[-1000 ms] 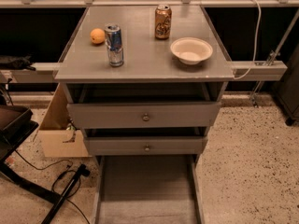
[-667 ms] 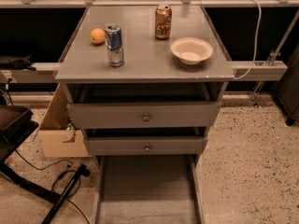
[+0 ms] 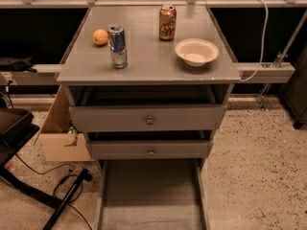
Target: Close bottom drawer
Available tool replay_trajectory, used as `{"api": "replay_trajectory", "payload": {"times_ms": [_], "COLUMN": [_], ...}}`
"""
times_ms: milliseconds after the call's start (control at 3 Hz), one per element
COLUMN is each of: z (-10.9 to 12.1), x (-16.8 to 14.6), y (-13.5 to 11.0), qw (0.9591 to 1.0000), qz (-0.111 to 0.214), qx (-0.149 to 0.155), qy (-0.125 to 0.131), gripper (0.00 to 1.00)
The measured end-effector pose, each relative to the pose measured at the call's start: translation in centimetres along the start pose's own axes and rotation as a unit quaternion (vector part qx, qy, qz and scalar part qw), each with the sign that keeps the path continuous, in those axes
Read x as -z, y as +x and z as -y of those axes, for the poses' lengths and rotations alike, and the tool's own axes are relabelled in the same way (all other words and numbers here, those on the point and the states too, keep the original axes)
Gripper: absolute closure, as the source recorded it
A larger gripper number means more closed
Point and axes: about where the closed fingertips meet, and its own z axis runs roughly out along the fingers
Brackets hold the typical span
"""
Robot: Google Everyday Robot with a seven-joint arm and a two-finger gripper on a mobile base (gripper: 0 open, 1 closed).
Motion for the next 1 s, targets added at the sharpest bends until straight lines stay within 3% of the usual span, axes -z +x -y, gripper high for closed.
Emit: {"api": "replay_trajectory", "payload": {"times_ms": [333, 667, 1000], "z": [0.1, 1.8, 5.3], "x": [-1.7, -2.9, -3.6], "y": [-1.8, -3.1, -4.0], "qw": [0.9993, 0.9982, 0.9976], "qz": [0.022, 0.033, 0.032], "qx": [0.03, 0.05, 0.061], "qy": [-0.003, -0.002, 0.011], "gripper": [1.0, 1.0, 1.0]}}
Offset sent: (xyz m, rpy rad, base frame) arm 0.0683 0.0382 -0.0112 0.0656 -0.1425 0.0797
